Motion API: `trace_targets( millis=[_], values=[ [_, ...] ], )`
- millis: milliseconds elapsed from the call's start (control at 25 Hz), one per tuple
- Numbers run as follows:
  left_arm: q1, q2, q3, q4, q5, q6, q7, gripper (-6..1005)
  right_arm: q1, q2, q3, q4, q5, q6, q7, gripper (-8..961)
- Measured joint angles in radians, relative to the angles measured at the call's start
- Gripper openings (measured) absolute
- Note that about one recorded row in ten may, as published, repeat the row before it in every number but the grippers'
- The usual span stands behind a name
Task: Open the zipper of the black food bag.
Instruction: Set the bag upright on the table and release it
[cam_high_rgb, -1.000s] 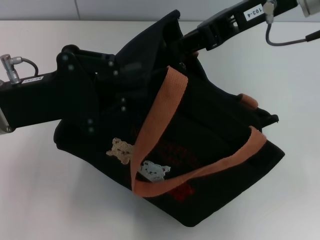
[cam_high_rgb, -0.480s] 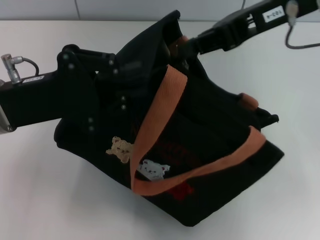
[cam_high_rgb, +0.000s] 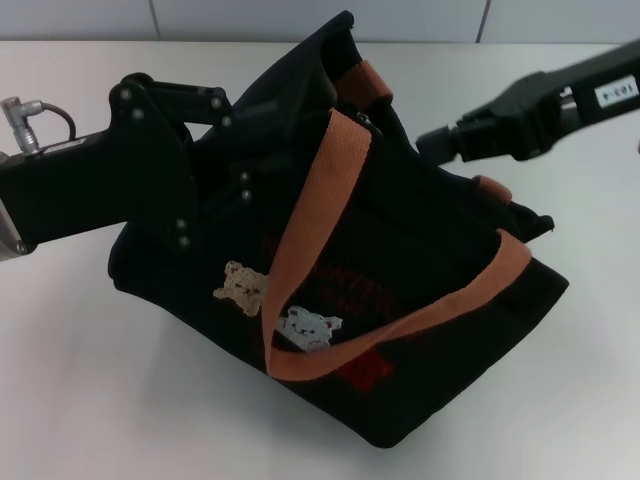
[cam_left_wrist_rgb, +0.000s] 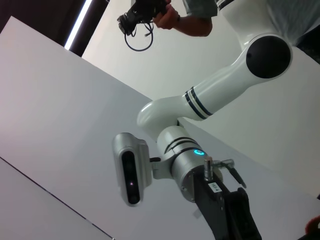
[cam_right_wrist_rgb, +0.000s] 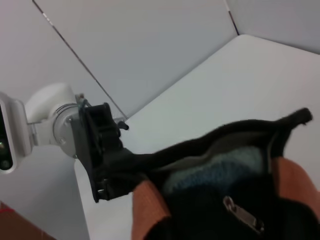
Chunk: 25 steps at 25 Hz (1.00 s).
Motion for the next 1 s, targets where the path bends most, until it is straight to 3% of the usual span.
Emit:
trace_targets(
  millis=[160, 480, 680, 880, 1000],
  values=[
    [-0.003, 0.000, 0.003, 0.000, 0.000, 0.002, 0.007, 195, -0.012, -0.001, 0.056, 0.013, 0.033, 0.000, -0.006, -1],
    [-0.004, 0.000, 0.012, 0.001, 0.000, 0.004, 0.008, 195, 0.023, -0.033, 0.049, -0.012, 0.004, -0.026, -0.152, -3],
    [-0.006, 0.000, 0.012, 0.005, 0.000, 0.002, 0.009, 195, 0.097, -0.056, 0.047, -0.006, -0.074, -0.031, -0.202, 118],
    [-0.007, 0.000, 0.012, 0.006, 0.000, 0.002, 0.009, 195, 0.138, -0.057, 0.012, 0.005, -0.113, -0.039, -0.249, 314],
    [-0.008, 0.000, 0.012, 0.004, -0.001, 0.002, 0.009, 195, 0.153, -0.052, 0.007, 0.026, -0.114, -0.037, -0.249, 337]
  ],
)
